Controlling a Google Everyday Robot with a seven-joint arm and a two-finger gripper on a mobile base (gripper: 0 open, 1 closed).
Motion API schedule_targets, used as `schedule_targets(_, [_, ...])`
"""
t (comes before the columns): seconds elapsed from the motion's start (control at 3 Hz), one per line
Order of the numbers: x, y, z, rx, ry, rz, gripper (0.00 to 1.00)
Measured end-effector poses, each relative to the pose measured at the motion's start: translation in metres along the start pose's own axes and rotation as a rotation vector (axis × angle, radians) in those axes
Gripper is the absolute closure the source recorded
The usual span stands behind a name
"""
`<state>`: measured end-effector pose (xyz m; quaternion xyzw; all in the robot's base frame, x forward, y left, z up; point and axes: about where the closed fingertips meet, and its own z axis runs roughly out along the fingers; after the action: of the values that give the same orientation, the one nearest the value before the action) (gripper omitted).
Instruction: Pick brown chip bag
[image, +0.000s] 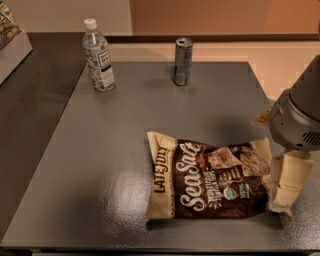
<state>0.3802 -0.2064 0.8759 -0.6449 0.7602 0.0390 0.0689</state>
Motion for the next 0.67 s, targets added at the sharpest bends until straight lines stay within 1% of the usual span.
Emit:
schedule_targets(0.33, [-0.0031,0.0128,0.0143,-0.029,-0.007,0.021,0.0])
schedule_targets(0.67, [-0.0061,0.0191,0.0243,-0.025,-0.035,0.036,0.0])
